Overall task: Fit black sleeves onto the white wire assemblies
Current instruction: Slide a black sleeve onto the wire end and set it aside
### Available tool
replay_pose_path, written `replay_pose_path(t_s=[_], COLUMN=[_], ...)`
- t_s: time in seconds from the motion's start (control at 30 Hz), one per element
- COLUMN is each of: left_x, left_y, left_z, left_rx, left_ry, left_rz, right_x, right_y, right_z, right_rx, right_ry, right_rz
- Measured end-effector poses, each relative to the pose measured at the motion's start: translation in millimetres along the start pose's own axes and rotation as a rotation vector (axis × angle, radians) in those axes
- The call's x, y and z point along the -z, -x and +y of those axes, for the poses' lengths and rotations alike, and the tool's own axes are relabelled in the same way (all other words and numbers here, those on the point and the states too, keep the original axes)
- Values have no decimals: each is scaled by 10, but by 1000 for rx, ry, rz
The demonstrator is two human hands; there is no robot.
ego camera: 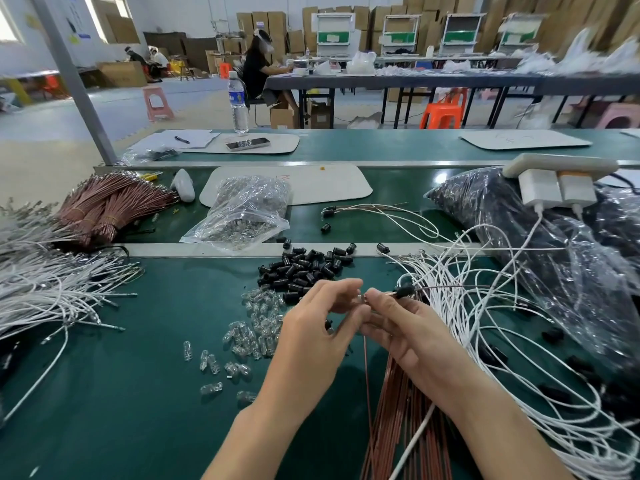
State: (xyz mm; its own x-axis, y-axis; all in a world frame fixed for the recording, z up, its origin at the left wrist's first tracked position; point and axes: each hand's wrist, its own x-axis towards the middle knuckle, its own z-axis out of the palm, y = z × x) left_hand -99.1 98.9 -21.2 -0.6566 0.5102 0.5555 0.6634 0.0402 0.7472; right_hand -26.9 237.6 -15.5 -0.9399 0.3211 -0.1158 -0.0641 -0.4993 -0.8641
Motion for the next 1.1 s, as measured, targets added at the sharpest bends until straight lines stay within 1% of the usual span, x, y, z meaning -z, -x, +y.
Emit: replay_pose_path(t_s=[0.13, 0.33, 0.5, 0.73, 0.87, 1.1], left_x=[20, 14, 9, 0, 25, 42], left_y=[17, 10, 8, 30, 12, 18], left_z=[-25, -33, -18, -28, -13, -24], left_rx=[-59, -41, -36, -5, -50, -123], left_ry=[-103, -81, -76, -88, -131, -238], left_rz=[-19, 40, 56, 9, 33, 3], right_x=[-31, -45, -49, -54, -31, -44], right_y=[9, 0, 8, 3, -5, 3], right_z=[1, 5, -8, -5, -6, -10], right_rx=[-7, -13, -6, 55, 64, 63], right_ry=[25, -5, -18, 55, 39, 62], right_rz=[15, 31, 26, 66, 103, 86])
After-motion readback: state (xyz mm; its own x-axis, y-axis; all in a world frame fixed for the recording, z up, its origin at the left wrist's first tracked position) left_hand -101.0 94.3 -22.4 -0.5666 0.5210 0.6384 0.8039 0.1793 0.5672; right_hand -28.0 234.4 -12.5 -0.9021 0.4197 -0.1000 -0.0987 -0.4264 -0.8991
